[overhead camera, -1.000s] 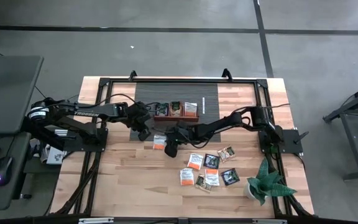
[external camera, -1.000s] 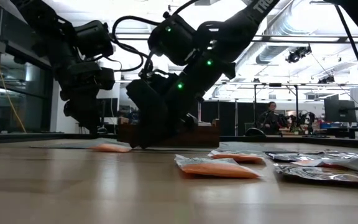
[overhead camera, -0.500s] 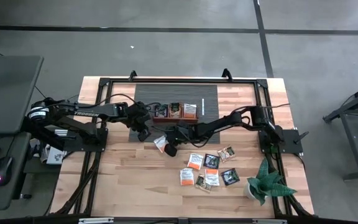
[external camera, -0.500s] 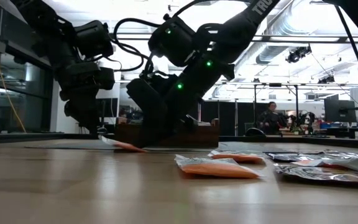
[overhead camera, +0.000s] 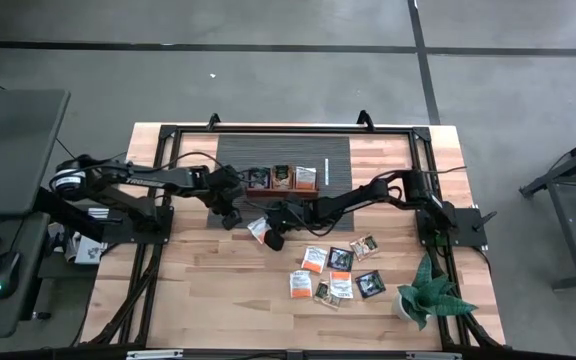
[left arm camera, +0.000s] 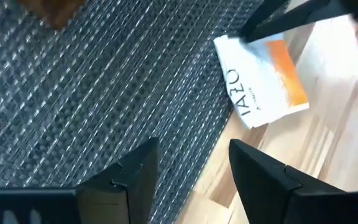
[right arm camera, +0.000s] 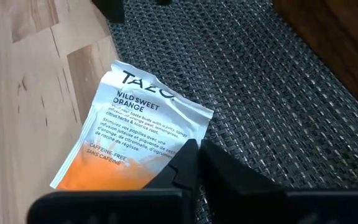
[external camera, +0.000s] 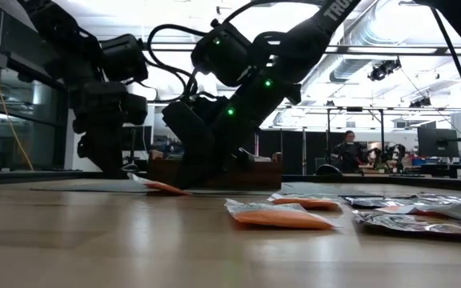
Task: Pick & Place Tea
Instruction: Put the orange tea bag into the right section of the wooden organizer
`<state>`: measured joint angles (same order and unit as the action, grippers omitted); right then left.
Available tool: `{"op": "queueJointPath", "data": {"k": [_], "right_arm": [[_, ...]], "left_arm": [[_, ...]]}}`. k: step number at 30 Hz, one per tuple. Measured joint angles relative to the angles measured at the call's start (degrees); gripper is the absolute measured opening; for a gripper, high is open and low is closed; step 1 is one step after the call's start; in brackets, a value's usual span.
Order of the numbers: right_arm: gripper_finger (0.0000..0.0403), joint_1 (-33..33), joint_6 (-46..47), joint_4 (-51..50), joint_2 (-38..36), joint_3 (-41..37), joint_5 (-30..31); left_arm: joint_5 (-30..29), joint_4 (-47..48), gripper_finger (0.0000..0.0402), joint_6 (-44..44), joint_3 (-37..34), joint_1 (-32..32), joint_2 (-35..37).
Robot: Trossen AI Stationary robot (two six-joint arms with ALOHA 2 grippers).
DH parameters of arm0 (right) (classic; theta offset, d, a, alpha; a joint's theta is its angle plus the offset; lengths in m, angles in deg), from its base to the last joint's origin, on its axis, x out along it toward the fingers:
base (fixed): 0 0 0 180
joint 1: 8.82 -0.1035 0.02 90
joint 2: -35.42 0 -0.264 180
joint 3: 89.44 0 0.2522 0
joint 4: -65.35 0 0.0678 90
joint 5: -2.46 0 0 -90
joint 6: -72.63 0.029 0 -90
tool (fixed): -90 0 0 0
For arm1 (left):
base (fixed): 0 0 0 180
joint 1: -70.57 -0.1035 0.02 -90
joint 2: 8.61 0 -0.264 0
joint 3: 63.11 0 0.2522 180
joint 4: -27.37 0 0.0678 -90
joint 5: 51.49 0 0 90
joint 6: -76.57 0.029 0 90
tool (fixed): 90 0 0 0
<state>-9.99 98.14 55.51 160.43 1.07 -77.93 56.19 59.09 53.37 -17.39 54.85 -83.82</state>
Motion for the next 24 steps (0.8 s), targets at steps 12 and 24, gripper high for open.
{"op": "queueJointPath", "data": {"k": [12, 24], "right_arm": [[0.0007, 0.0, -0.5, -0.1, 0.0, 0.0, 0.5], [0.0007, 0.0, -0.5, 0.1, 0.0, 0.0, 1.4]], "left_arm": [[9.4, -6.6, 0.0193, -7.2, 0.0, 0.0, -6.8], [7.9, -9.0, 0.0193, -14.3, 0.0, 0.0, -6.9]]}}
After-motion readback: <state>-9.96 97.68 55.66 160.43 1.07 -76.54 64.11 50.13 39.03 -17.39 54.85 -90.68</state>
